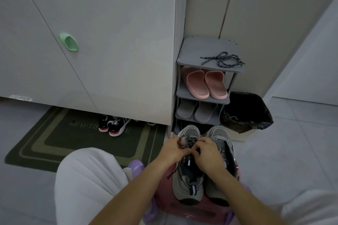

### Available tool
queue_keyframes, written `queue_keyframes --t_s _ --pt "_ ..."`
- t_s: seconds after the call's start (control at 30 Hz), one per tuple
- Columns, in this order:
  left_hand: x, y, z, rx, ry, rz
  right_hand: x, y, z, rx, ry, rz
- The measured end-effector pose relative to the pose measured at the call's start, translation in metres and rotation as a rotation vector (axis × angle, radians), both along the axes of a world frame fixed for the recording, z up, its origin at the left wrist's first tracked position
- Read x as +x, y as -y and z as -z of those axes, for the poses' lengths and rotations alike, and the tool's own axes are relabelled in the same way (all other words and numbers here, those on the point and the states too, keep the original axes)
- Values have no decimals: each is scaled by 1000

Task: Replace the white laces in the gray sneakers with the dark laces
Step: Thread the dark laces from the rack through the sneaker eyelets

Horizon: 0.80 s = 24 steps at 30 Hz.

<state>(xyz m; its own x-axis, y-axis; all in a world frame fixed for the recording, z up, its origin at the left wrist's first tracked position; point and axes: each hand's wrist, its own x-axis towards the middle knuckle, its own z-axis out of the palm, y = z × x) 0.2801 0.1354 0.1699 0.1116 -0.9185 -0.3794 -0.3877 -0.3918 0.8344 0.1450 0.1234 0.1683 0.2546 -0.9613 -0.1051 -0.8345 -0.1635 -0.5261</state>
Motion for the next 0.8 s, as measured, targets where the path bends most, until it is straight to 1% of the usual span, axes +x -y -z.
queue_keyframes --t_s 0.07,0.13,0.2,0.37,0.53,0.63,0.8 --pt "-2 1 1 0 43 -1 -5 -3 -3 -72 -86 -22" --pt "-4 1 2 8 31 -22 -13 -7 -4 -121 -156 6" --pt "-6 0 3 10 14 -50 -21 -11 -5 -171 -167 41" --pt "-5 -2 4 -33 99 -33 -34 -17 -7 -283 -201 47" --pt "-2 -2 6 -64 115 -24 -64 -15 -9 -194 -157 174" --pt "-3 -2 6 -71 144 -4 -77 -15 -13 -167 -166 216" --pt "-7 1 -7 -123 293 43 -84 -19 -14 -149 -158 241"
